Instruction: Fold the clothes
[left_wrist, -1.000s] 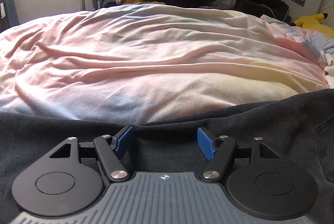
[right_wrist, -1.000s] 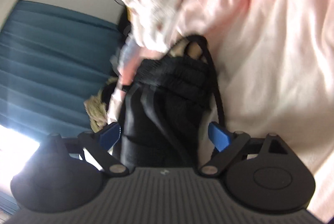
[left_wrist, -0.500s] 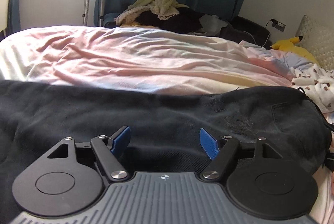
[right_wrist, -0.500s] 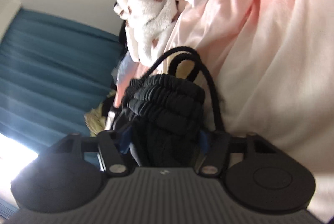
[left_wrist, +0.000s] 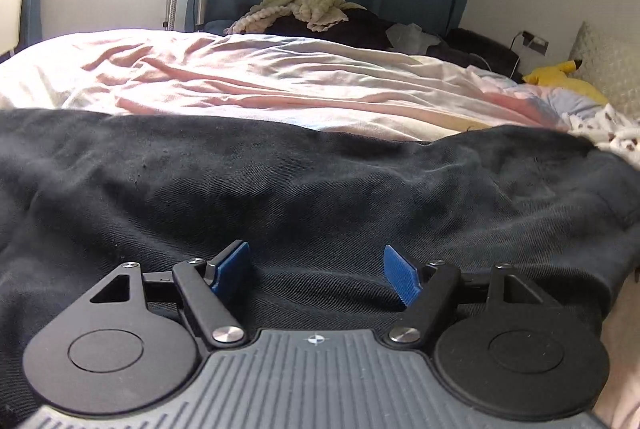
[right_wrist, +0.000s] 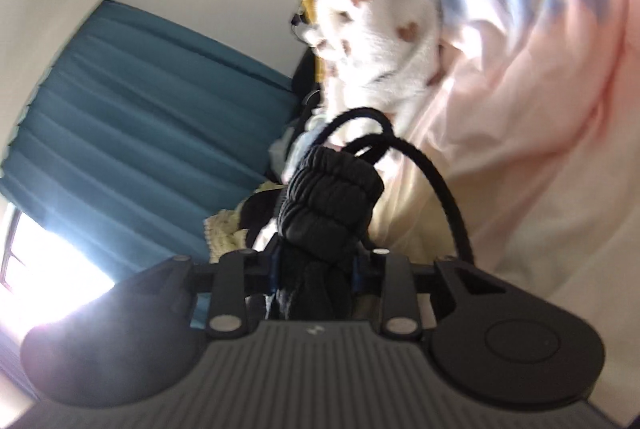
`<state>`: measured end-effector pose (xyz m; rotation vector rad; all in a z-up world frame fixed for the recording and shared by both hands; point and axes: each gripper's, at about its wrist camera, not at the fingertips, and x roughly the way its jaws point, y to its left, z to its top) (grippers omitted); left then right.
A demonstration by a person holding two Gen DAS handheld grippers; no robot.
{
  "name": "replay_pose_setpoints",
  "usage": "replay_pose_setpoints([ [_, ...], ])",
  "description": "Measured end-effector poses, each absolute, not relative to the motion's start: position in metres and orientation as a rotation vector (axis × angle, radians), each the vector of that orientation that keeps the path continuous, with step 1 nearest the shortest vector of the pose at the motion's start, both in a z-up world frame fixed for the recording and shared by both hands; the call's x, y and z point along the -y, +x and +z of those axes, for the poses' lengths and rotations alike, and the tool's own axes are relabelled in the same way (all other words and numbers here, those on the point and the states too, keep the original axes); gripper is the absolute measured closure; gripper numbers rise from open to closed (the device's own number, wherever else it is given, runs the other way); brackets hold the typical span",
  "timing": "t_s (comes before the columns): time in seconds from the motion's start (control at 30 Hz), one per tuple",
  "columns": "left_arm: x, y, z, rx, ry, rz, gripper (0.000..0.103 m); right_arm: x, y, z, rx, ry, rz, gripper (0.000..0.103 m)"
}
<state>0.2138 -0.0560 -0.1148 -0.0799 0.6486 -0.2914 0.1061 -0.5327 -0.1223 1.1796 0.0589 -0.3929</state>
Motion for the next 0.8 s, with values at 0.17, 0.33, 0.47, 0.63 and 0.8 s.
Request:
replay_pose_setpoints([
  [0.17, 0.067, 0.212, -0.122, -0.626, -0.002, -0.285, 0.020, 0.531, 0.098, -0.164, -0.148, 1.205, -0.468, 0.071],
  [0.33, 0.072, 0.206, -0.122, -0.599, 0.042, -0.262, 0.019, 0.529, 0.104, -0.155, -0.152, 1.133, -0.467, 0.070],
  [0.47, 0.063, 0.198, -0.106, -0.631, 0.003, -0.215, 0.013, 0.525, 0.107, -0.147, -0.165, 1.069, -0.473, 0.070],
  [0.63, 0.045, 0.175, -0.075, -0.649, -0.042, -0.160, 0.011, 0.524, 0.110, -0.123, -0.165, 0.946, -0.441, 0.070],
  [0.8, 0.029, 0.146, -0.046, -0.658, -0.041, -0.105, 0.011, 0.520, 0.115, -0.106, -0.180, 0.853, -0.424, 0.070],
])
